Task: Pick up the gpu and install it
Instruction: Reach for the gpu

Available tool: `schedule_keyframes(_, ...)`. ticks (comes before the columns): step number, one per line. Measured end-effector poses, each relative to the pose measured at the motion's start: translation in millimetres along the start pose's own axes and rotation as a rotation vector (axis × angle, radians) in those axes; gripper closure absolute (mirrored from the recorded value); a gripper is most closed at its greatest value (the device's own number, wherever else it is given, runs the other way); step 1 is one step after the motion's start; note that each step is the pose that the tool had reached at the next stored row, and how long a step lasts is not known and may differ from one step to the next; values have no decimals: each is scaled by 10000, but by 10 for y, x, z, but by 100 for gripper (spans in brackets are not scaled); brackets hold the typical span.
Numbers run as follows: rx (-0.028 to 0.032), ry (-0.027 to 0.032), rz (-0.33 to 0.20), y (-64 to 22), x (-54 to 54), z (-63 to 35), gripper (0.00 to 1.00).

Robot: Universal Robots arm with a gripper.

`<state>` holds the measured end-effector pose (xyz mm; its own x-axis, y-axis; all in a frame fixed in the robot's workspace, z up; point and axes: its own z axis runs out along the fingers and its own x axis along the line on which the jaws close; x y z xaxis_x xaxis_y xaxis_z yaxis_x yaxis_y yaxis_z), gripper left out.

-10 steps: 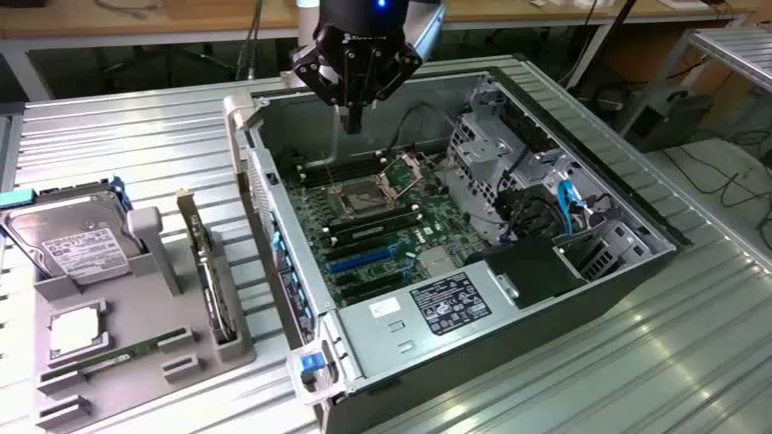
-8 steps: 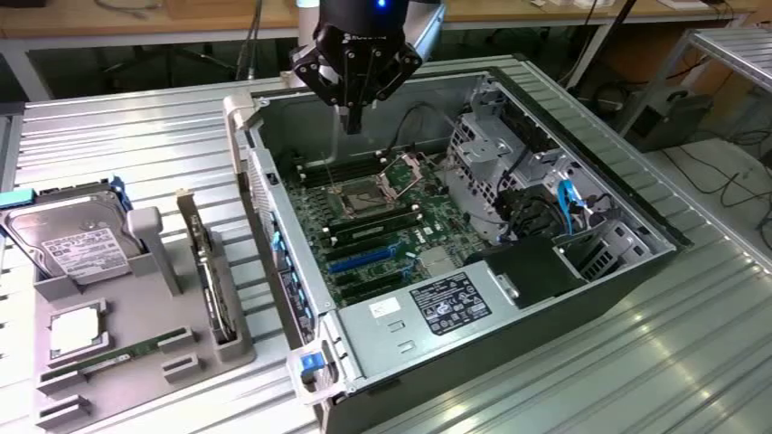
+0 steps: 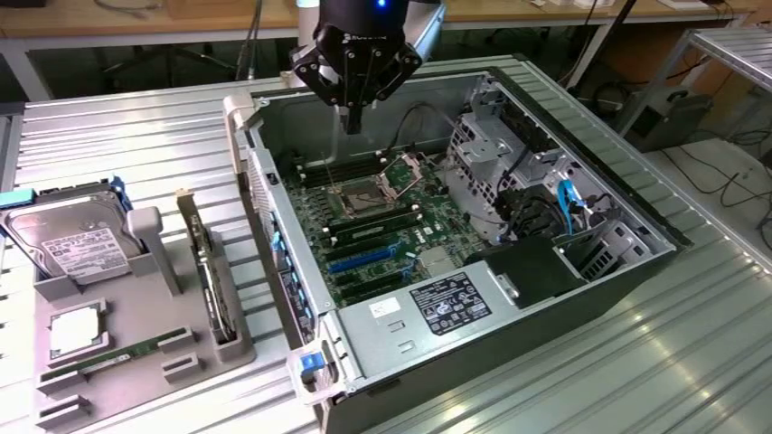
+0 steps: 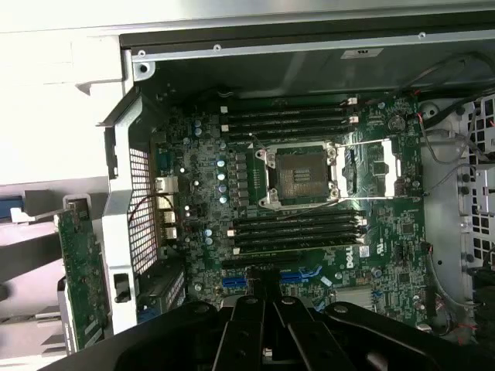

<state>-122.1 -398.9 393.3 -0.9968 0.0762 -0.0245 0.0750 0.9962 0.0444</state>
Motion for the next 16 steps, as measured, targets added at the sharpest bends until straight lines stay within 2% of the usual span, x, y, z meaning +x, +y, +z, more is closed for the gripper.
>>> schedule_keyframes(2,2,1,1,-16,22,-2,89)
schedule_keyframes(7,1,0,1,-125,245,-12,89)
schedule_keyframes(9,0,0,1,-188,391,-18,89)
schedule_keyframes(16,1,1,2,-301,665,-30,89)
